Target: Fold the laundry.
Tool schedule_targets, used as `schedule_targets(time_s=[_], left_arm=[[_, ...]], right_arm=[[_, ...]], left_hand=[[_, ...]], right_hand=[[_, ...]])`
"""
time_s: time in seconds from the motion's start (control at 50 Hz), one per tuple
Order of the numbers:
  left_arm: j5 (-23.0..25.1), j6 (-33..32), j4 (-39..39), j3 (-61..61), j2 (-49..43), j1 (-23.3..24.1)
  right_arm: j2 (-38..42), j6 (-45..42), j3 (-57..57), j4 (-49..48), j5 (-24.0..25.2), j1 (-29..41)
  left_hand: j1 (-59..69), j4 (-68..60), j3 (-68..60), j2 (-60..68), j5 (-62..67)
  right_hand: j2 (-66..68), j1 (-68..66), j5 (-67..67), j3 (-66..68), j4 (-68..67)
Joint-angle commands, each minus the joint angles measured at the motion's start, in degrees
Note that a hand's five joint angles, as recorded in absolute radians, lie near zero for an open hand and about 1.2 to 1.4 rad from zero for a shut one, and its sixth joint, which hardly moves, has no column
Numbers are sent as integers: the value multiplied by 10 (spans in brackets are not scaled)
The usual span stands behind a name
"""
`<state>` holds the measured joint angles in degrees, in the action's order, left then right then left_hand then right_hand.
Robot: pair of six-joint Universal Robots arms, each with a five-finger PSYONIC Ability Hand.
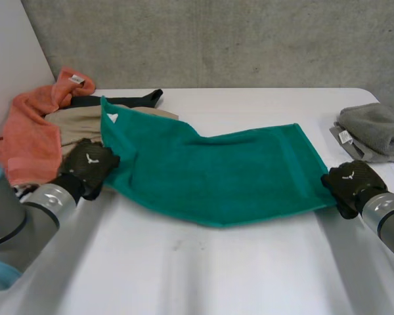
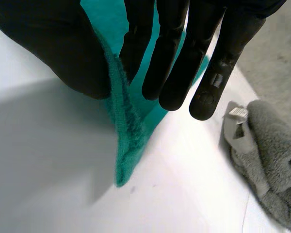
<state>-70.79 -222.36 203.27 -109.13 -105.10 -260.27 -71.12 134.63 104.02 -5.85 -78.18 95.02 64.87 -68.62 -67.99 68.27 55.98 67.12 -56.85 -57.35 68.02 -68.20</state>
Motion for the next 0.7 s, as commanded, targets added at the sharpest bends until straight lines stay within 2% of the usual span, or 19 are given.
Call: schedule_targets(time_s=[0.02,0.12,0.2,0.28,0.34,0.42,0.5,0.52,0.58,0.64,0.7], left_arm=[[-73,-4,-123,-73,137,6],[-114,-5,-295,-101,192,-1],[-132,-6,-372,-130,229,5],[-143,-6,-392,-151,267,20],[-139,-5,-386,-149,279,26],[-137,-4,-341,-121,250,28],[-138,-4,-257,-57,151,56],[-138,-4,-256,-57,151,56],[-146,-5,-180,12,50,86],[-153,-5,-139,51,-4,93],[-179,-5,-96,102,-64,97]], right_arm=[[-71,-80,-5,191,1,-36],[-154,-151,9,304,7,-89],[-195,-190,31,350,7,-104],[-202,-212,53,364,7,-106],[-199,-213,57,359,8,-105],[-181,-213,40,334,5,-100],[-115,-202,1,264,-1,-97],[-103,-199,-6,249,-2,-95],[-56,-180,-36,194,-3,-78],[-9,-156,-78,145,-7,-56],[35,-150,-112,113,-15,-38]], left_hand=[[151,-114,-120,117,140],[151,-114,-120,117,140],[151,-114,-120,117,140],[151,-114,-120,117,140],[151,-114,-120,117,140],[151,-114,-120,117,140],[151,-114,-120,117,140],[151,-114,-120,117,140],[151,-114,-120,117,140],[151,-114,-120,117,140],[151,-114,-120,117,140]], right_hand=[[129,-232,-127,120,-118],[129,-232,-127,120,-118],[129,-232,-127,120,-118],[129,-232,-127,120,-118],[129,-232,-127,120,-118],[129,-232,-127,120,-118],[129,-232,-127,120,-118],[129,-232,-127,120,-118],[129,-232,-127,120,-118],[129,-232,-127,120,-118],[129,-232,-127,120,-118]])
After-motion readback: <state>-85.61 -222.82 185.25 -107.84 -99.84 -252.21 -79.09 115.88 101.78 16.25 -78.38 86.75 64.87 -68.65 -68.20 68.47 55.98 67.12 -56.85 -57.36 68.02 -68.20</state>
